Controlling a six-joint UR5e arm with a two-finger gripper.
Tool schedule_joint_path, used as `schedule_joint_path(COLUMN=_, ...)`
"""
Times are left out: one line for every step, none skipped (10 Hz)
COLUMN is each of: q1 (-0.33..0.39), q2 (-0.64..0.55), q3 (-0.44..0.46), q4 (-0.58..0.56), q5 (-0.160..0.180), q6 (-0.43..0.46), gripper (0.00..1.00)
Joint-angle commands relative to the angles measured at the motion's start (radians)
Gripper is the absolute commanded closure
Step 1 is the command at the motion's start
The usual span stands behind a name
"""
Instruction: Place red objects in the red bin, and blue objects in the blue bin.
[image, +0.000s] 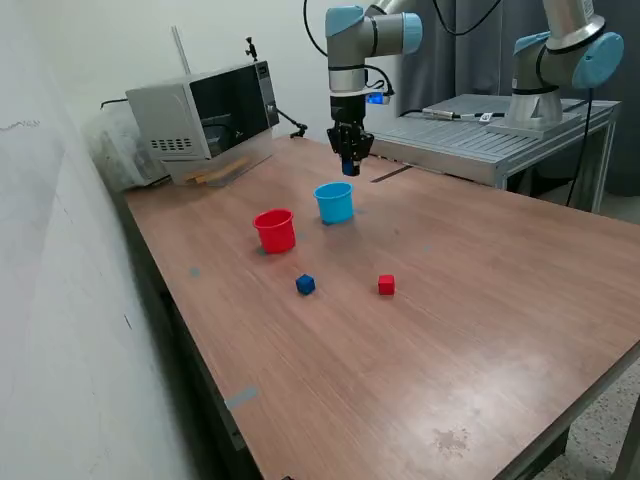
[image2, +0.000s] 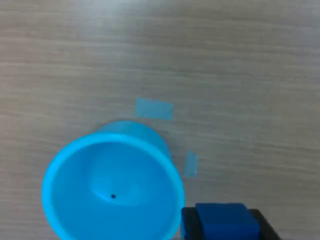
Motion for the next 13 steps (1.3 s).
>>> schedule_joint_path(q1=-0.02, q2=0.051, q3=-0.054, q4=0.002, q5=0.002, q6=-0.009, gripper=1.0)
schedule_joint_path(q1=-0.031, q2=0.057, q3=-0.063, q4=0.003, q5=0.002, q6=-0.006, gripper=1.0)
schedule_joint_path(q1=-0.036, q2=0.068, q3=-0.075, q4=0.003, q5=0.0, q6=-0.006, gripper=1.0)
schedule_joint_path(q1=-0.057, q2=0.077, q3=-0.083, q4=0.003, q5=0.0, q6=-0.003, gripper=1.0)
schedule_joint_path(q1=-0.069, q2=0.078, q3=-0.083, q4=0.003, q5=0.0, q6=-0.001, gripper=1.0)
schedule_joint_path(q1=-0.085, q2=0.085, q3=-0.089, q4=0.003, q5=-0.001, q6=0.0, gripper=1.0)
schedule_joint_path(q1=-0.106, q2=0.086, q3=-0.085, q4=0.003, q5=-0.001, q6=0.002, gripper=1.0)
schedule_joint_path(q1=-0.112, q2=0.086, q3=-0.083, q4=0.003, q5=-0.003, q6=0.002, gripper=1.0)
schedule_joint_path(q1=-0.117, q2=0.085, q3=-0.082, q4=0.003, q5=-0.006, q6=0.002, gripper=1.0)
schedule_joint_path(q1=-0.117, q2=0.08, q3=-0.082, q4=0.003, q5=-0.007, q6=0.002, gripper=1.0)
schedule_joint_path(q1=-0.105, q2=0.077, q3=-0.08, q4=0.003, q5=-0.009, q6=0.005, gripper=1.0)
schedule_joint_path(q1=-0.095, q2=0.075, q3=-0.078, q4=0.003, q5=-0.01, q6=0.006, gripper=1.0)
schedule_joint_path(q1=-0.077, q2=0.074, q3=-0.077, q4=0.003, q5=-0.021, q6=0.02, gripper=1.0)
